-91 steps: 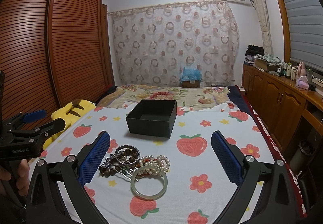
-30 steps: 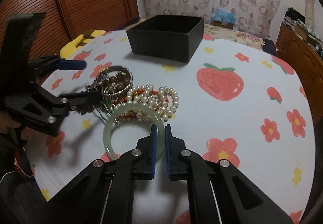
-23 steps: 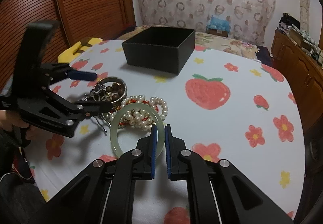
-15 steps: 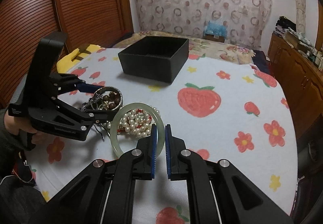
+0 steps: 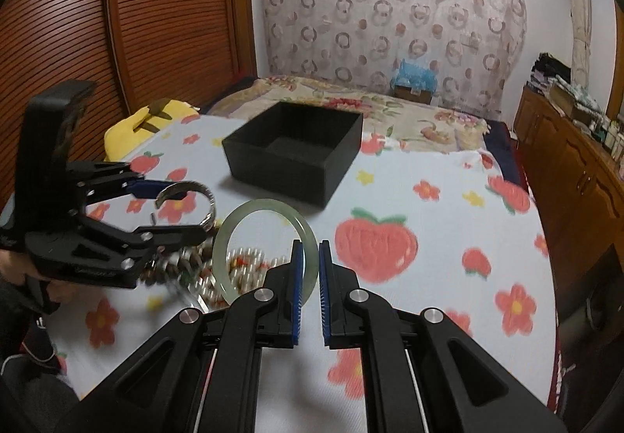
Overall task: Organize jewelry
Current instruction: 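Grasp the pale green jade bangle with the right gripper while the left grasps the silver cuff bangle, then carry both bangles into the black box and open both grippers to release them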
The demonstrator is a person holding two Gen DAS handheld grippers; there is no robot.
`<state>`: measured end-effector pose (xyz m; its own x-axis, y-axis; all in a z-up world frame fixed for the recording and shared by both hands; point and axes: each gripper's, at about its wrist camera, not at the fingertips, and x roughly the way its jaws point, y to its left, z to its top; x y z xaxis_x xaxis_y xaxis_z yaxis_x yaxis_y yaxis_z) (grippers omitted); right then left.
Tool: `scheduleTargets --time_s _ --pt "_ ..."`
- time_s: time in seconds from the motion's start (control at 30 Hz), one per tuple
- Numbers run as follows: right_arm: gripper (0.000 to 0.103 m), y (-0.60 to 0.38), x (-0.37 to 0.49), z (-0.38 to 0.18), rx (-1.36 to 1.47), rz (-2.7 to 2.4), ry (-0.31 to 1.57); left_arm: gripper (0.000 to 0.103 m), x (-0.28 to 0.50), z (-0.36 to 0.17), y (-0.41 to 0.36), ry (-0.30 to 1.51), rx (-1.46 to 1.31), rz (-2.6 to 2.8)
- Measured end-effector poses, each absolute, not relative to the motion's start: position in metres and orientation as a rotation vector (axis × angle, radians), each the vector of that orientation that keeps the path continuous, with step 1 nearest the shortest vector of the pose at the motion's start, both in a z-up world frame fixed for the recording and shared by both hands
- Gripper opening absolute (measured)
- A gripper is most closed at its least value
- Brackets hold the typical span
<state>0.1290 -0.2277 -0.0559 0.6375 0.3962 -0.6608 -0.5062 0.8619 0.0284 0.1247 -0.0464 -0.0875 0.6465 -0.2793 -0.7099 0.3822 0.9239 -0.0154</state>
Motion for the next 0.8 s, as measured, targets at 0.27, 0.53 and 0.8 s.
scheduleTargets --time_s 0.27,0.53,0.8 --pt "0.009 -0.208 0.193 -0.044 -0.154 0.484 0.709 0.058 0.143 -0.071 -0.030 0.734 0.113 -0.338" --pt "0.009 -0.185 0.246 -0.038 -0.130 0.465 0.708 0.058 0.178 -0.064 -0.018 0.732 0.110 -0.281" --pt "0.009 -0.165 0.277 -0.053 -0.152 0.481 0.768 0.058 0.204 -0.056 -0.014 0.724 0.102 -0.251"
